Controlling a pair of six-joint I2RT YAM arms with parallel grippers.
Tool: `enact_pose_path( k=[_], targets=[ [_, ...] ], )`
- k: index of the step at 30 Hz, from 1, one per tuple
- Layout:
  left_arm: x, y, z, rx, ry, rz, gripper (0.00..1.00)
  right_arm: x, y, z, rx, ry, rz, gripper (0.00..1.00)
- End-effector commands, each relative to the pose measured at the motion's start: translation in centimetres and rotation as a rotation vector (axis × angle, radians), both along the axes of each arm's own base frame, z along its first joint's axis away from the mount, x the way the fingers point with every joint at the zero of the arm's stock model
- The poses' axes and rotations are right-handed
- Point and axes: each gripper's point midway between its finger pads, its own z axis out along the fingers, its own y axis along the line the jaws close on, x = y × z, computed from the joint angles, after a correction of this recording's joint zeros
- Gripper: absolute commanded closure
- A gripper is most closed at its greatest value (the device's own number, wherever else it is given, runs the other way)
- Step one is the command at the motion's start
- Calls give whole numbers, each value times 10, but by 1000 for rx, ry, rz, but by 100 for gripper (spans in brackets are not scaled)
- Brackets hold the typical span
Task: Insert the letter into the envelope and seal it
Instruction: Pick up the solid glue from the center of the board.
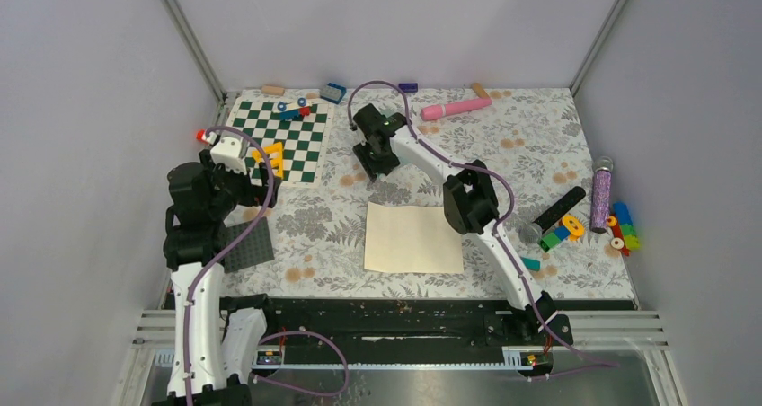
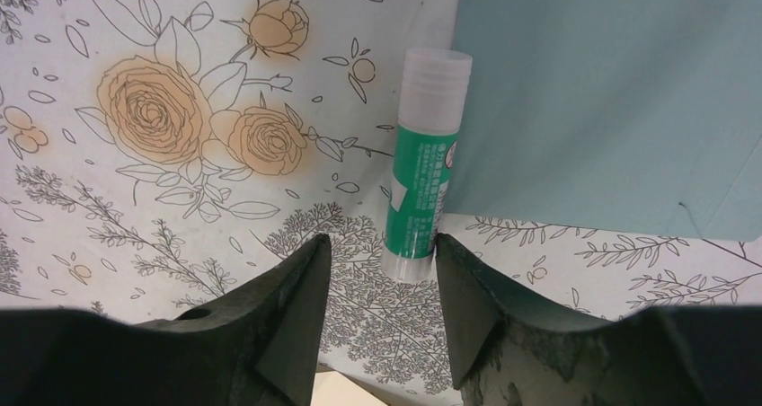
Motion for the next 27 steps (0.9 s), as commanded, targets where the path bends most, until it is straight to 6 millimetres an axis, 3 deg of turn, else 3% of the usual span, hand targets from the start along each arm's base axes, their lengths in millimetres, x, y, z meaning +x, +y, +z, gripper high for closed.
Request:
enact_pose_path(
  k=[1,24,27],
  targets=[
    [5,1,22,14,-57,-8,1,6,7,12,33,-15,-41,48],
    [8,0,17,1,-14,-20,1,8,1,-4,-2,-9,-85,73],
    [8,0,18,3,-16,-17,1,8,2,-3,3,-7,-80,83]
  ],
)
